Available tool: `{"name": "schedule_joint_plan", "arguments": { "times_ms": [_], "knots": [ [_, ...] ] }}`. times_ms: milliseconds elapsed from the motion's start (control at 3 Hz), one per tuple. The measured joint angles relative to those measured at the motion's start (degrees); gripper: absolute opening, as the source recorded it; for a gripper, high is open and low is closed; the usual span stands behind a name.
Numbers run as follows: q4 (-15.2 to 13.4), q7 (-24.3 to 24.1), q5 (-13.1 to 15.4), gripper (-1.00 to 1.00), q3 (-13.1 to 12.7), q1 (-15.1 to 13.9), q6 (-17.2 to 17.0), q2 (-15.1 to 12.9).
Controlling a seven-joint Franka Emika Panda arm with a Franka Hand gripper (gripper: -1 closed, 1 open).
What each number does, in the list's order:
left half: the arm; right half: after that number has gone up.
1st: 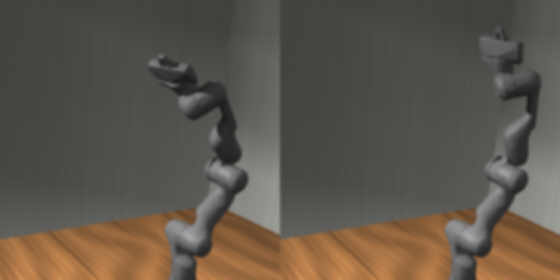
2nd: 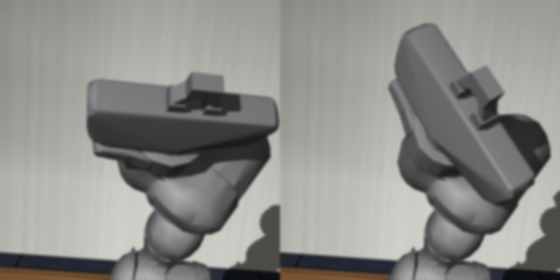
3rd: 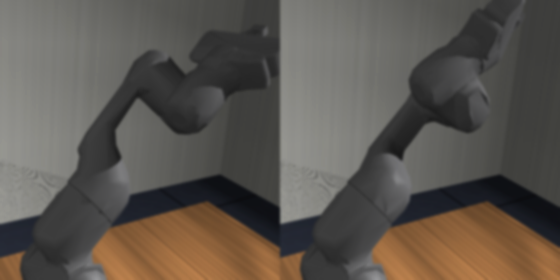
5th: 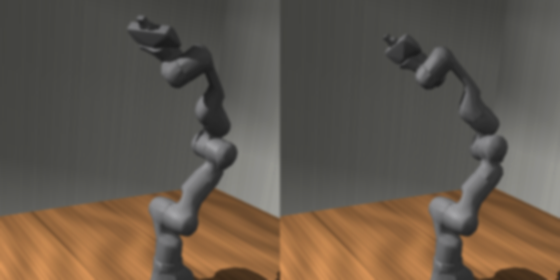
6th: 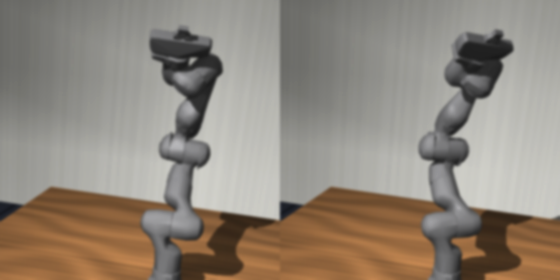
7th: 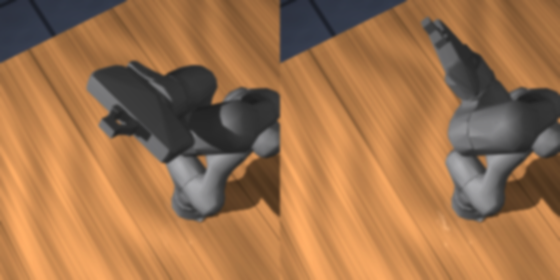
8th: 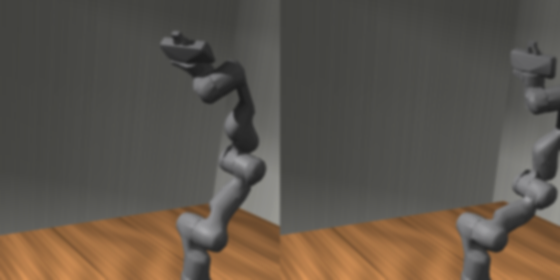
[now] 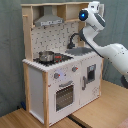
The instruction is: Play with the kitchen
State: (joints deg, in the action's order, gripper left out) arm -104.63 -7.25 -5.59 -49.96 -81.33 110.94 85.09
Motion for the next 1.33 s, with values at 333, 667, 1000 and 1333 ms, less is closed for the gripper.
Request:
{"name": "schedule_joint_plan", "arguments": {
  "times_ms": [333, 667, 1000, 1333],
  "knots": [
    [-3.8, 0.0, 0.0, -1.00, 0.0, 2.0, 4.0, 0.0],
    [-7.6, 0.0, 0.0, -1.00, 0.1, 4.1, 8.0, 0.0],
    [-11.3, 0.0, 0.0, -1.00, 0.3, 6.1, 12.2, 0.0],
    [-12.4, 0.0, -0.4, -1.00, 0.1, 7.6, 17.8, -0.1]
  ]
}}
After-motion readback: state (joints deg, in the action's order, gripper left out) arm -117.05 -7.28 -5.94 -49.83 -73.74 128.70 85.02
